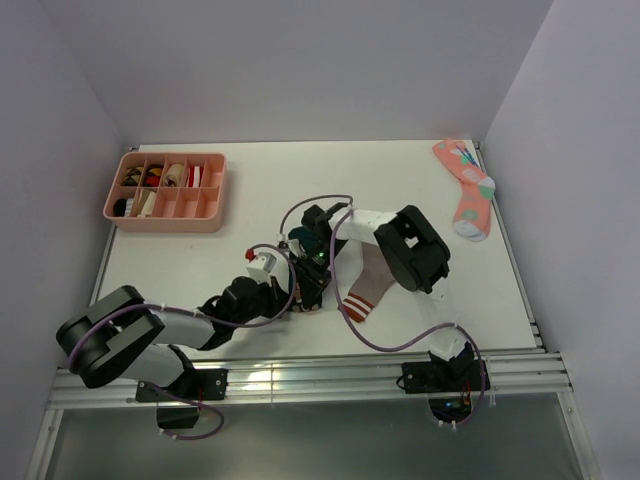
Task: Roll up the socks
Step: Roll the sock at the center of the board.
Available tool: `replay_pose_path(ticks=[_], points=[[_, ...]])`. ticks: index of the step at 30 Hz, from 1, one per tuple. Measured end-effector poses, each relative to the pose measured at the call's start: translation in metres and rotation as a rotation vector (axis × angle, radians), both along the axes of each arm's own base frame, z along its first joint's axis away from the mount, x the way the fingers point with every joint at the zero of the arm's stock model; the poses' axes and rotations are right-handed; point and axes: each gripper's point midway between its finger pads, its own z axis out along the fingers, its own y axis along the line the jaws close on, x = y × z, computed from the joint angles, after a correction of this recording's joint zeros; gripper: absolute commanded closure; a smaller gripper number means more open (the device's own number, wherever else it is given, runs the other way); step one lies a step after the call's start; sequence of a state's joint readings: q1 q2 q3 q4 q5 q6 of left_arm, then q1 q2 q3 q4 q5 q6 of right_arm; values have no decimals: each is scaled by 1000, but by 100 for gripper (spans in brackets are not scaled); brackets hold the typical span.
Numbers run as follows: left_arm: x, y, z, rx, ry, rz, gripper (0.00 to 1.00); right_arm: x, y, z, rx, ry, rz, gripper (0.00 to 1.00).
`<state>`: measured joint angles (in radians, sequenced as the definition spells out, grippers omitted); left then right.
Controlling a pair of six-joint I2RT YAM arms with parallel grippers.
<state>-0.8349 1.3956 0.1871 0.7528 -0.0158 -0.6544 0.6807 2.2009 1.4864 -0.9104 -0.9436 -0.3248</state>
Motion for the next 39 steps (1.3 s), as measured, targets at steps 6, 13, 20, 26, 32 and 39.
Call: replay_pose_path(ticks=[6, 13, 20, 26, 32, 39], points=[[1, 3, -1, 31, 58, 46, 100, 29, -13, 11, 20, -148, -73, 56], [4, 4, 0, 82, 129, 83, 100, 57, -38, 28, 49, -307, -176, 57], [6, -2, 7, 119, 191, 100, 100, 57, -63, 58, 134, -553, -226, 59], [8, -8, 6, 159, 238, 105, 100, 47, -72, 78, 241, -769, -208, 60], [9, -13, -2, 210, 292, 98, 100, 26, -53, 72, 285, -945, -67, 61], [9, -16, -2, 242, 328, 88, 100, -8, -27, 52, 304, -1089, 139, 62]])
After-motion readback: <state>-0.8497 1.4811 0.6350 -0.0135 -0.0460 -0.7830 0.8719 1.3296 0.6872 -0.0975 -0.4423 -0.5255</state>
